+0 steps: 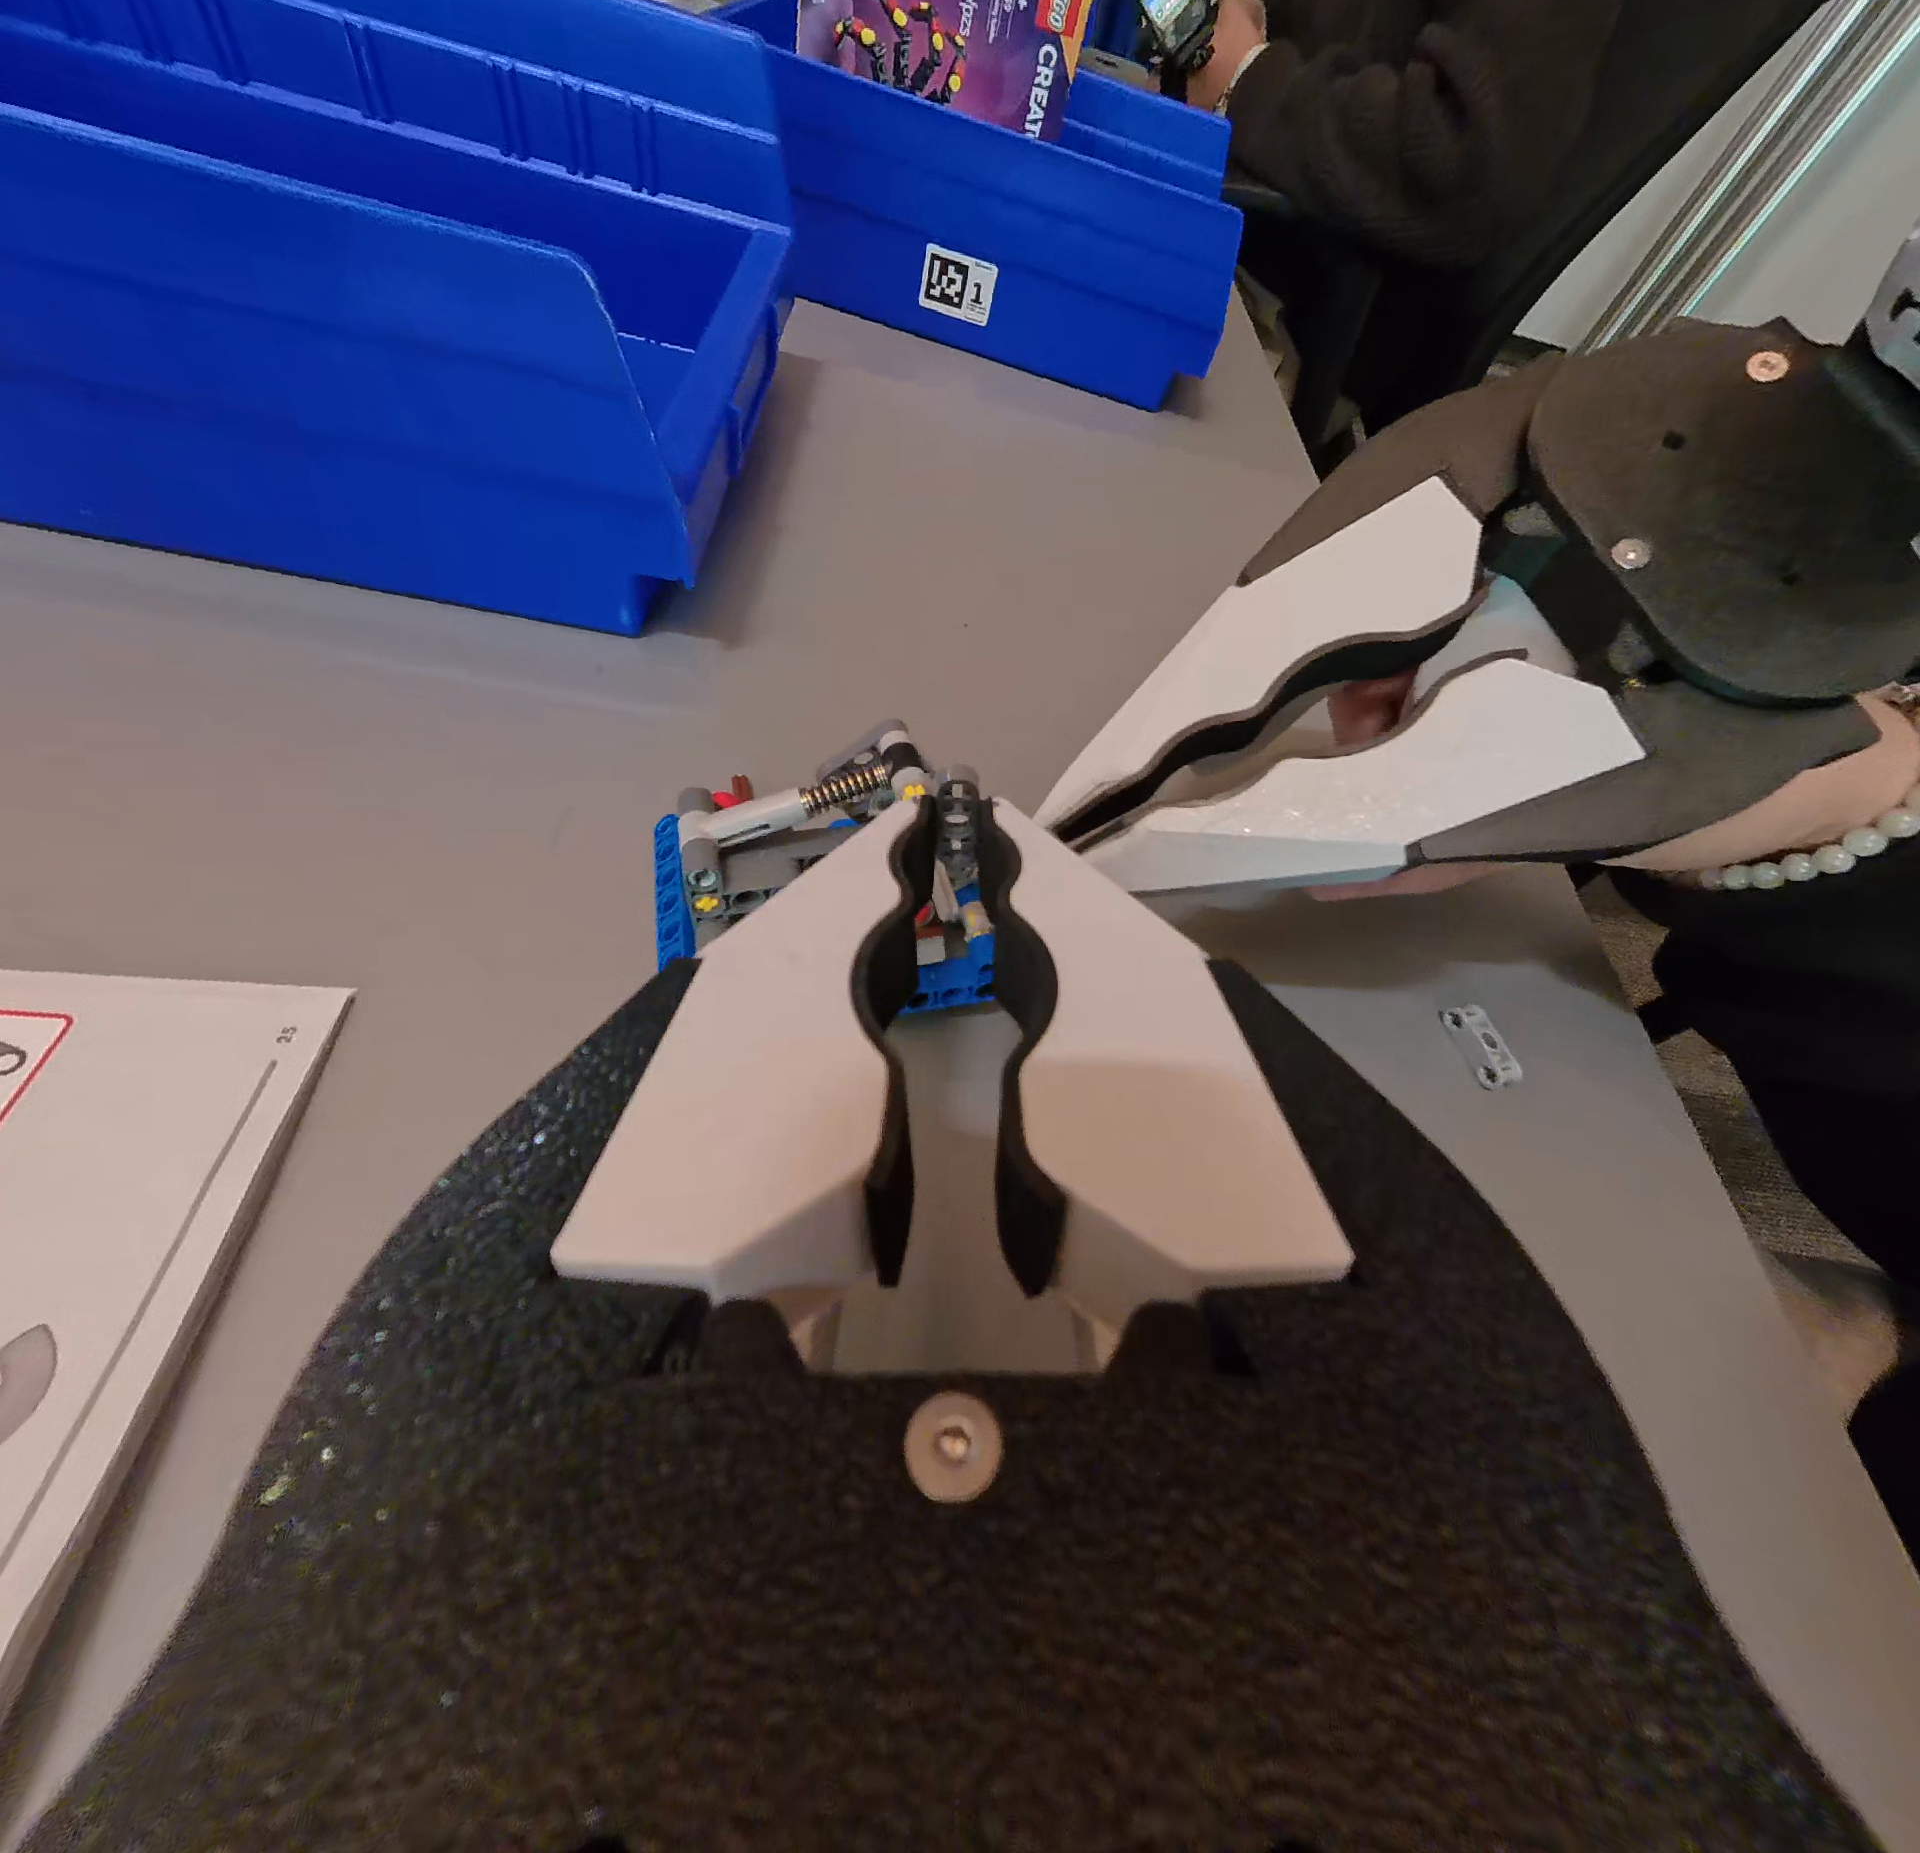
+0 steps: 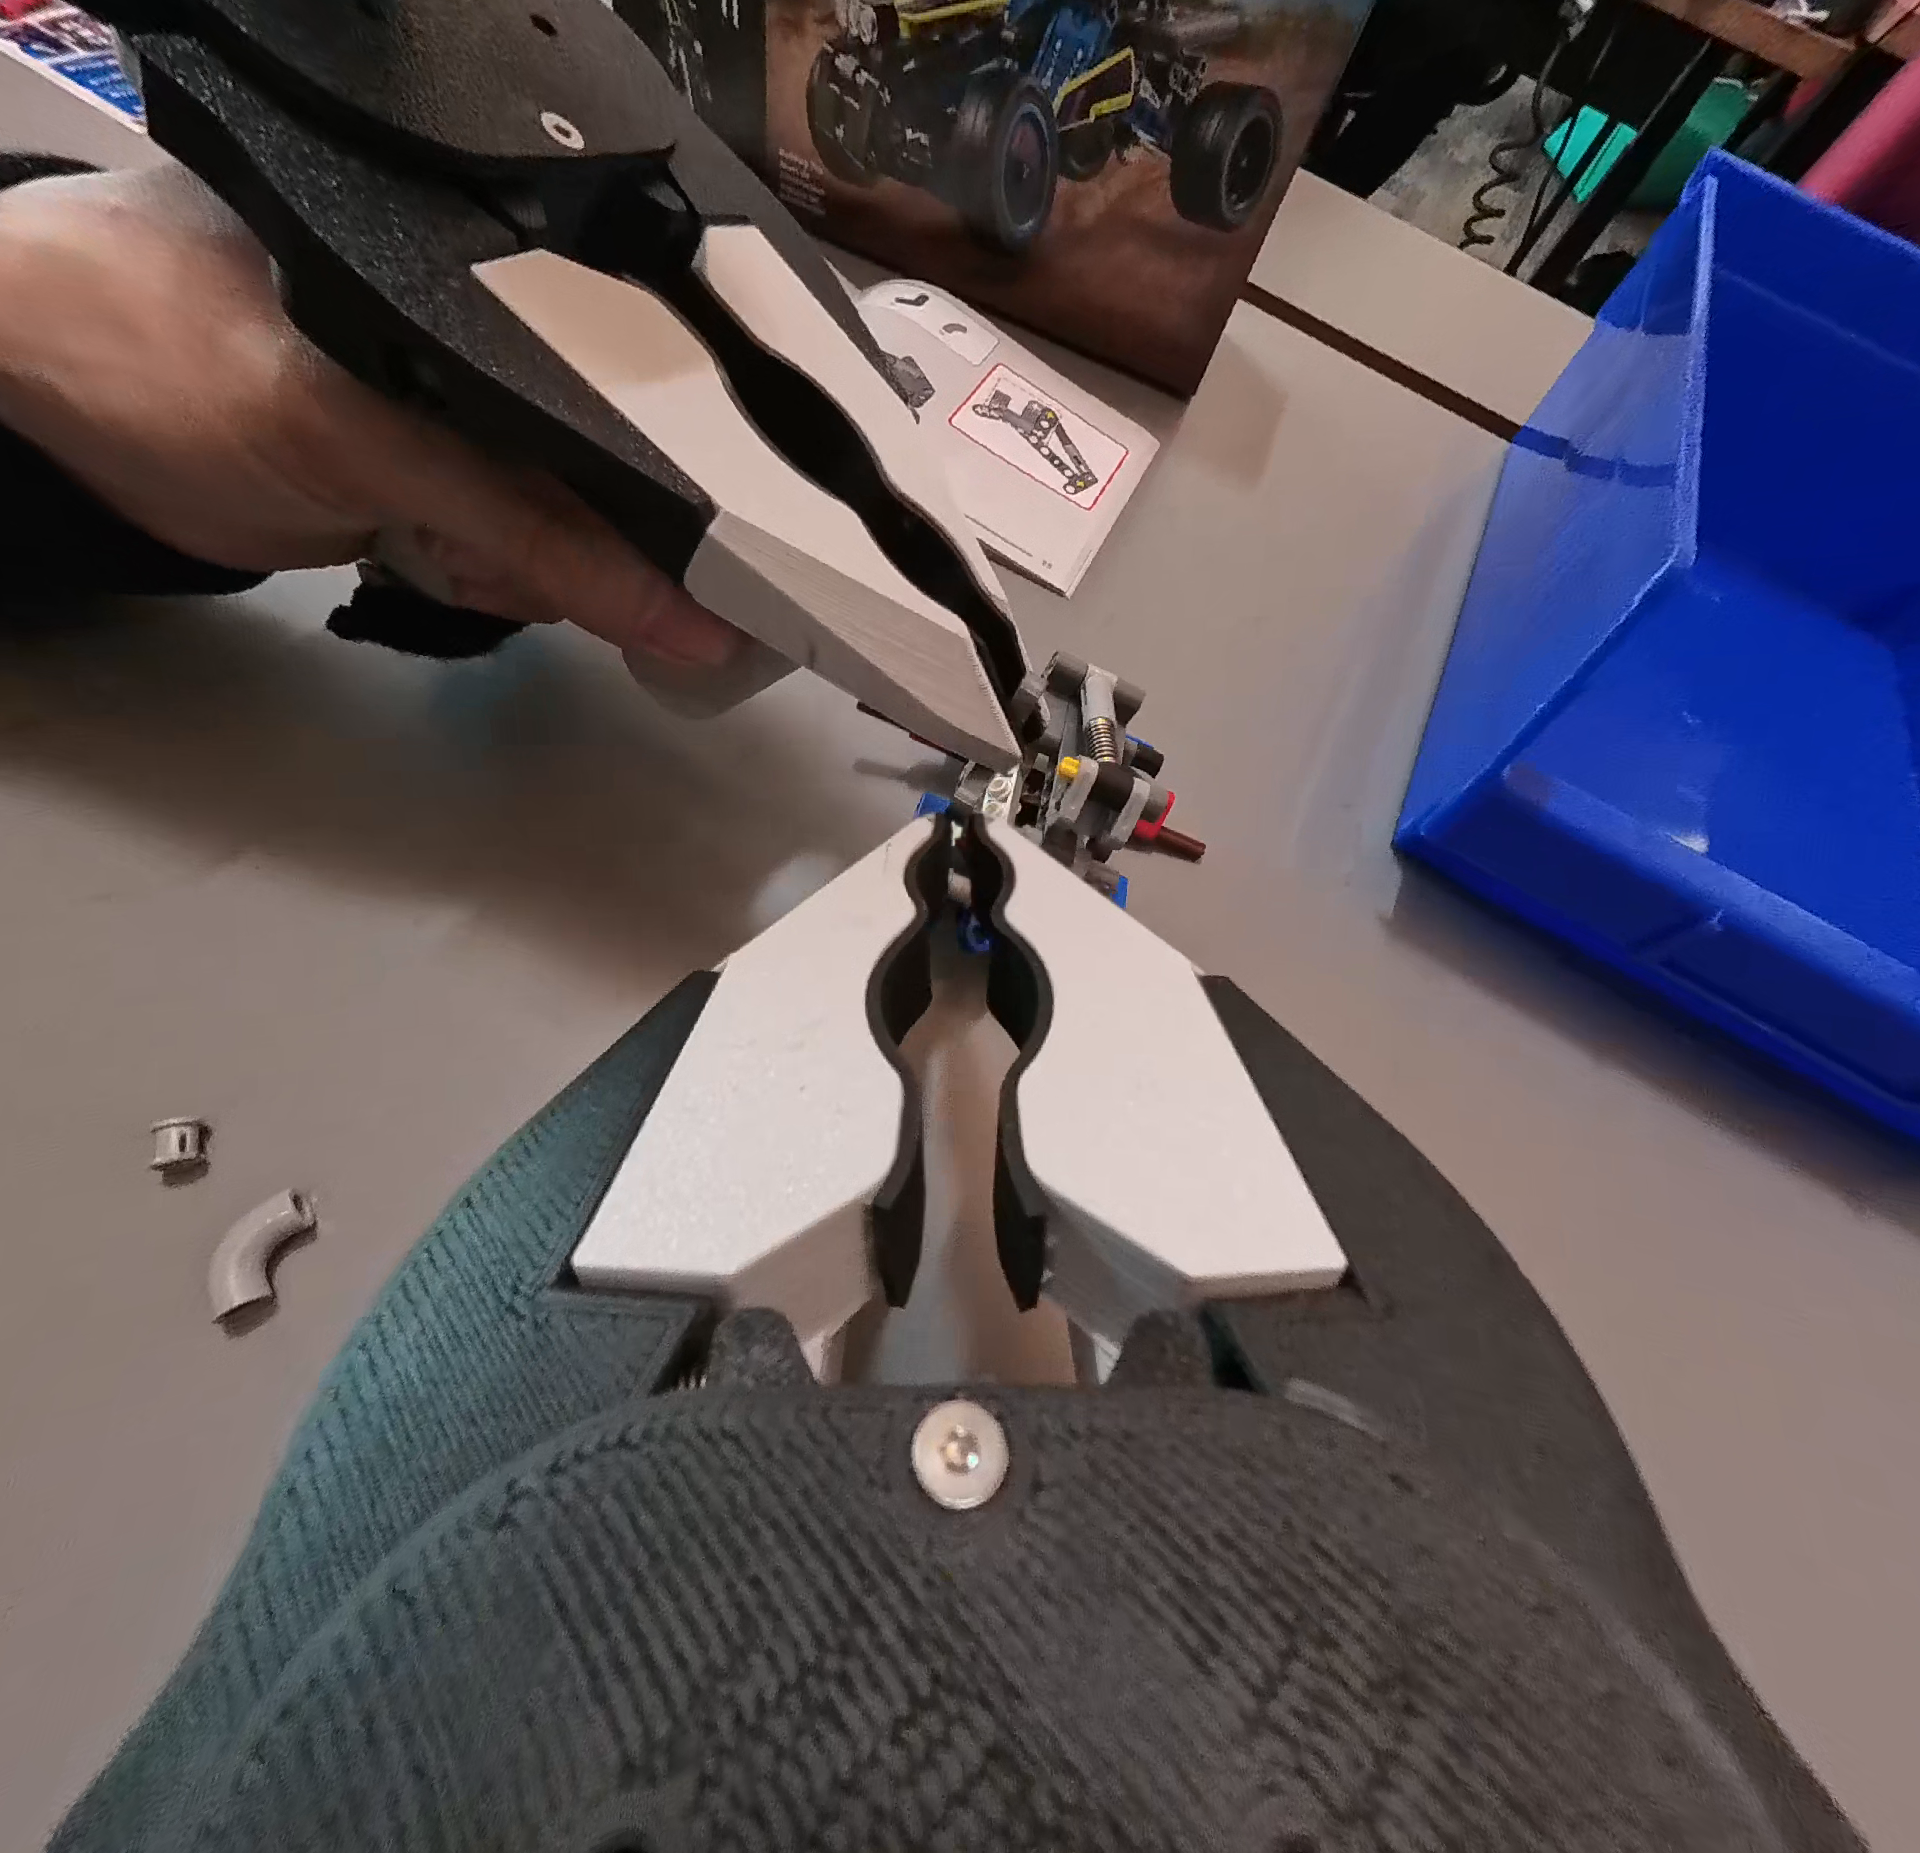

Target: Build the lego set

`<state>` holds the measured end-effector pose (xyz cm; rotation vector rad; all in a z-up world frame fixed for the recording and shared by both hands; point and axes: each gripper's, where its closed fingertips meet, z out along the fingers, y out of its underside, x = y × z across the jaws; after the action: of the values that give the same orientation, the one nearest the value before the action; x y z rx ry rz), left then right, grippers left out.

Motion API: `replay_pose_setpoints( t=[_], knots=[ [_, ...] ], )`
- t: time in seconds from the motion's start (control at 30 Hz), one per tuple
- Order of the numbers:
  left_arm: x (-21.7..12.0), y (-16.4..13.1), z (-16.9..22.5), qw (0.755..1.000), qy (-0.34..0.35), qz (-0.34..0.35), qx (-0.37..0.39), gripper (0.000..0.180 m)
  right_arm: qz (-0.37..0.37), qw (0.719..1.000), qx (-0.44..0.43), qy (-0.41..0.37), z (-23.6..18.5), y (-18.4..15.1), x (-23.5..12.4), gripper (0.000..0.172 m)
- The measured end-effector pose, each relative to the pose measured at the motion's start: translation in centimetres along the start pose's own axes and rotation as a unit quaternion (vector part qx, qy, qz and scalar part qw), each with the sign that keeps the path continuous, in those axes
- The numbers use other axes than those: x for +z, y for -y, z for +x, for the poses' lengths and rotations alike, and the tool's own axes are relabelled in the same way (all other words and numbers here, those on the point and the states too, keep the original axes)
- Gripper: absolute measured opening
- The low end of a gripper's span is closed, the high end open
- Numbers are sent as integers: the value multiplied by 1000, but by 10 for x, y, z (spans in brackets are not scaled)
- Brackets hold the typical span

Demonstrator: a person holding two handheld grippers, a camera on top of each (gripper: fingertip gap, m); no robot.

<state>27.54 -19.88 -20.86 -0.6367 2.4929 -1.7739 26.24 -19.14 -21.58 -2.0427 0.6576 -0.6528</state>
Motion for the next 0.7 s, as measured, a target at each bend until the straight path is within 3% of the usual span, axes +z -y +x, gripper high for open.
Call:
replay_pose_setpoints(
  t=[0.23, 0.7],
  knots=[
    [2, -4, 0, 1000, 2, -7, 12, 3, -17, 1000, -1, 7, -2, -6, 1, 0],
    [1, -8, -4, 999, -14, -28, 18, 4, 2, 993, 109, 46, -6, -5, 5, 0]
  ],
)
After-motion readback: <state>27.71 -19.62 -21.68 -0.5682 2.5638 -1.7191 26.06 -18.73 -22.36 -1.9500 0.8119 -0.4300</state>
